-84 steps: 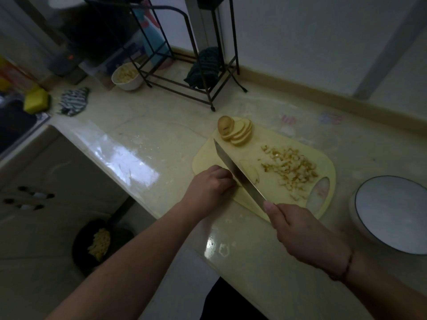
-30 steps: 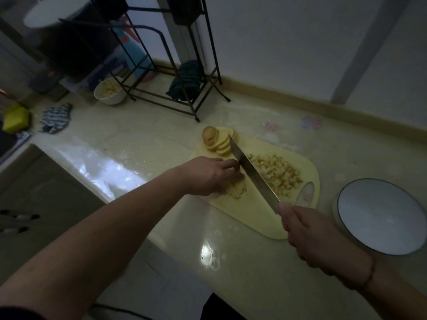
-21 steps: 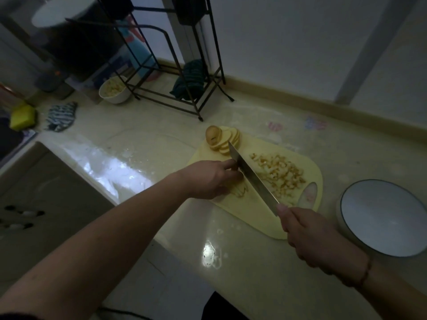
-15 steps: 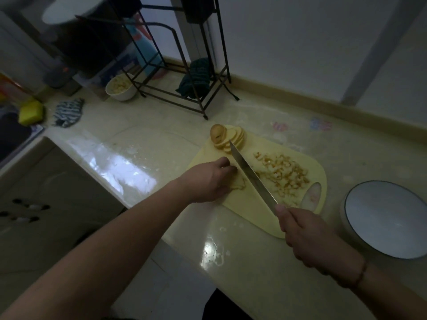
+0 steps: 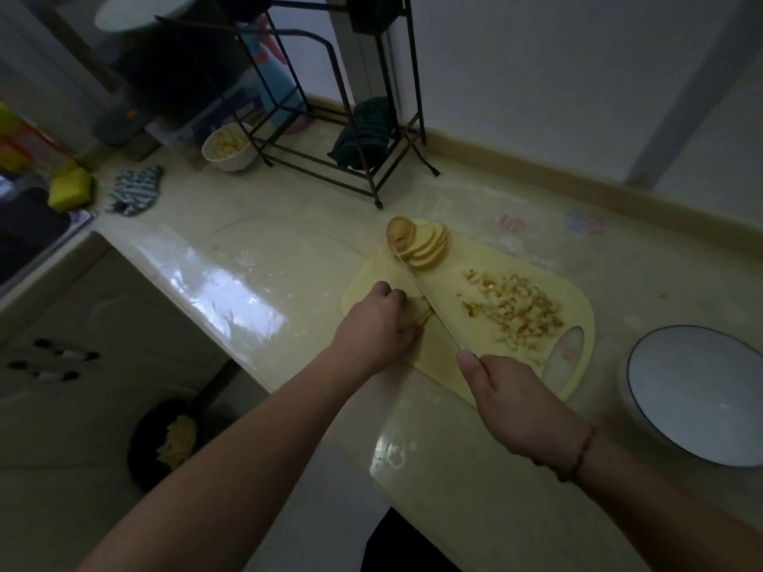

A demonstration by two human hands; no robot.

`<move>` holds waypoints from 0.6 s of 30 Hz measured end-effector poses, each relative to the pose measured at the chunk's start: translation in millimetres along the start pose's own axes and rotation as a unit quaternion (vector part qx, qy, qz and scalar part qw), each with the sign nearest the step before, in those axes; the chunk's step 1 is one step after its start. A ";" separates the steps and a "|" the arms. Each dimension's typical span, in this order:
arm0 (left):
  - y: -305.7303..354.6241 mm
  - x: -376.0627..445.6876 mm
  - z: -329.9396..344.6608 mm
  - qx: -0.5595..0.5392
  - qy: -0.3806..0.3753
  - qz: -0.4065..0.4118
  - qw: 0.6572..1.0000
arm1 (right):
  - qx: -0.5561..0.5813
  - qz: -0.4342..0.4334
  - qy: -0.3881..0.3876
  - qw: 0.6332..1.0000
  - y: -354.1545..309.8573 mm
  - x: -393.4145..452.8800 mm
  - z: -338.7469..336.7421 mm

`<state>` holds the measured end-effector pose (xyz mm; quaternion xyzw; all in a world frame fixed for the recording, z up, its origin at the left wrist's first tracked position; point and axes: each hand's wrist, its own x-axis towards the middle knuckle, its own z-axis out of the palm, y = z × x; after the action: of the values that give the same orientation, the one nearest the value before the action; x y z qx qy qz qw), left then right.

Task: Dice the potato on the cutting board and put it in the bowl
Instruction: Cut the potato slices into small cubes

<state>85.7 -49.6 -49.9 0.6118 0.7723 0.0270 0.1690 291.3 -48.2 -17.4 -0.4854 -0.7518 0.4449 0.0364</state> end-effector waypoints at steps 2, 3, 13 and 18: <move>0.1 -2.1 2.6 -0.011 0.009 -0.007 1.000 | -0.002 -0.001 -0.007 1.000 0.8 1.1 -1.8; 0.5 -3.2 3.1 -0.016 0.013 -0.011 1.000 | -0.003 0.001 -0.011 1.000 1.3 1.9 -3.0; -2.4 -7.6 -1.8 0.090 0.037 0.050 0.994 | 0.022 0.008 0.003 1.000 1.8 2.0 -14.2; -11.1 -7.1 0.3 0.081 0.079 0.212 0.971 | 0.016 0.004 0.004 1.000 -2.2 -1.3 -9.4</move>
<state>76.8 -59.1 -51.3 0.7692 0.6354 0.0478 0.0475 295.0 -43.5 -9.7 -0.4895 -0.7424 0.4552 0.0459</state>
